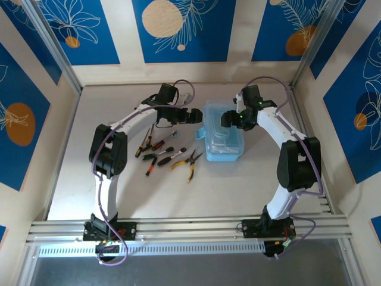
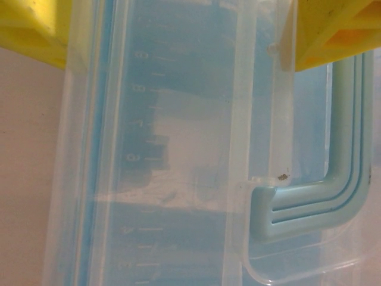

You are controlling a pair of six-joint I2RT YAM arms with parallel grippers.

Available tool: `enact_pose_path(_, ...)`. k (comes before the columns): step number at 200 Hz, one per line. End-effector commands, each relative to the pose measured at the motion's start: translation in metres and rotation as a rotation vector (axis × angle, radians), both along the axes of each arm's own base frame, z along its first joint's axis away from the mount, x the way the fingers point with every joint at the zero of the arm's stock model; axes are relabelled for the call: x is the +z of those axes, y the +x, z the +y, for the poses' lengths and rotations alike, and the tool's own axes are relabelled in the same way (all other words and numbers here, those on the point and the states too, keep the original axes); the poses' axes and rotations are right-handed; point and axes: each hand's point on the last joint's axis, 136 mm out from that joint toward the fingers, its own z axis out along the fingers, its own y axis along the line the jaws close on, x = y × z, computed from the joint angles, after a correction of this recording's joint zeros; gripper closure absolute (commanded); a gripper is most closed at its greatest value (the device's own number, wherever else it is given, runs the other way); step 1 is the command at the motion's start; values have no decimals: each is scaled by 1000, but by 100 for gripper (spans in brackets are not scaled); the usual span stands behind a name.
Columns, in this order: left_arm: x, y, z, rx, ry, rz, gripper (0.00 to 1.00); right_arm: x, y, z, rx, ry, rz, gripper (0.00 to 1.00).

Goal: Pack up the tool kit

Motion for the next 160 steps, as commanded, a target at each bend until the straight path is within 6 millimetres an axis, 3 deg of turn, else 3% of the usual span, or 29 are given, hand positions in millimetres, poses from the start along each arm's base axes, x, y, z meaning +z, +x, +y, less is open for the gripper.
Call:
enact_pose_path(1,27,1,4,-12,-18,-47,0,-2,-11,-2,20,61,14,58)
enact_pose_path(98,49,-7,-33,-72,-153,-46,0,35,-6,-5,23,277,-89,62)
enact_pose_path(132,66,-15,-60,-115,-277,-39,0,37,-8,-5,24,352,-92,62)
enact_pose_path(160,69,-19,-74,-132,-323,-28,0,40,-9,-1,38,426,-97,63)
